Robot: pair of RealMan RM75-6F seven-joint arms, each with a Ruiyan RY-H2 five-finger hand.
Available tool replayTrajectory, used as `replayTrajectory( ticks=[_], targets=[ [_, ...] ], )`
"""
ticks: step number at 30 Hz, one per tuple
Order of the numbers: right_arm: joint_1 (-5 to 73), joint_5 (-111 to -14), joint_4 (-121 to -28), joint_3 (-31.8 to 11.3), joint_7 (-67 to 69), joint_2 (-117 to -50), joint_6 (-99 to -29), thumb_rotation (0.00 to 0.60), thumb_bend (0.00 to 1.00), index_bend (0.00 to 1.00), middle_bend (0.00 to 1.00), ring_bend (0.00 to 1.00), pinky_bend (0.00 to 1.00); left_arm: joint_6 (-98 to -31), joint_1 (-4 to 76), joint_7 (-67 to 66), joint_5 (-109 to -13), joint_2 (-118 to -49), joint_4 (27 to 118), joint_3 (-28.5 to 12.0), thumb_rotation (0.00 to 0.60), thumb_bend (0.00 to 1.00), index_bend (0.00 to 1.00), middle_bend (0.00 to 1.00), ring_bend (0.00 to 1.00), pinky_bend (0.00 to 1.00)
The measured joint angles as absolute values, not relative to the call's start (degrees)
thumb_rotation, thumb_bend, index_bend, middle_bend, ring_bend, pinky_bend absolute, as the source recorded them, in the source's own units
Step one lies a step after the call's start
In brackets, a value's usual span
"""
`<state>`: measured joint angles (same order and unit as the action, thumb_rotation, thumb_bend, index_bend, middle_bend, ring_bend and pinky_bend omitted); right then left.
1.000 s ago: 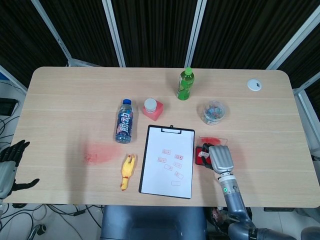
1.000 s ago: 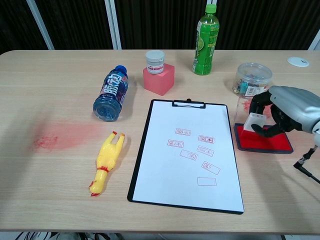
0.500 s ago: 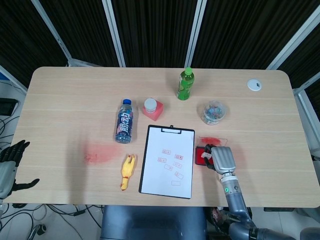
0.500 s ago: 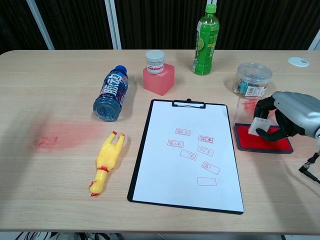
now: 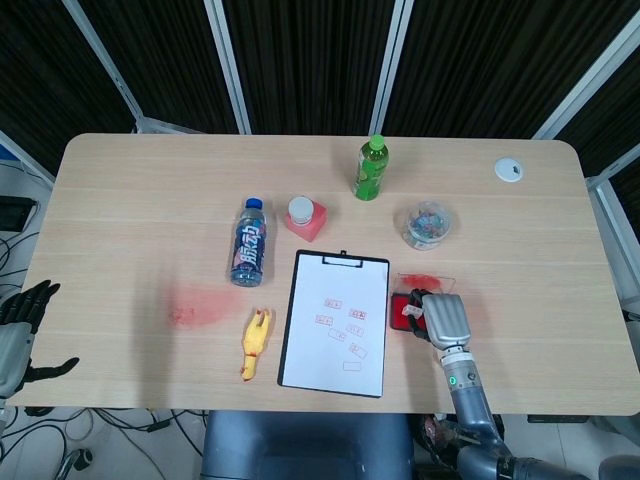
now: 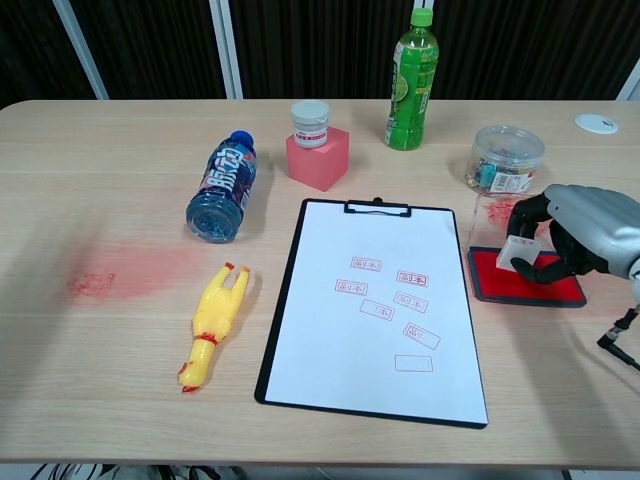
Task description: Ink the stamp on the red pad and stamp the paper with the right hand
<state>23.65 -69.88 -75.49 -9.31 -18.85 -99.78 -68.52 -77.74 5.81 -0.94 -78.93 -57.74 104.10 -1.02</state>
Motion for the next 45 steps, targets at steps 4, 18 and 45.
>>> replayTrajectory(
  ticks=[4,18,45],
  targets=[
    [23.9,-70.1,-76.9,-10.0,-19.0,-99.1,-68.9,0.600,0.61,0.78,0.69,0.76,0.86,-77.8,5.8,-1.0,-79.0,-57.8,104.1,-1.0,0.600,0.00,0.00,0.00,0.00,0.00],
    [28.2,-69.9,-91.9,-14.7,-26.3,-94.5,-69.2,0.600,0.61,0.81,0.71,0.78,0.86,-77.3,5.9,-1.9,-76.8,-58.4,104.5,-1.5,0.600,0.00,0.00,0.00,0.00,0.00],
    [31.4,-71.8,-95.6,-6.6,-27.6,-99.0,-65.0,0.600,0.62,0.82,0.72,0.79,0.86,-77.0,6.0,-1.2,-76.8,-58.4,104.2,-1.6,0.600,0.00,0.00,0.00,0.00,0.00]
  ],
)
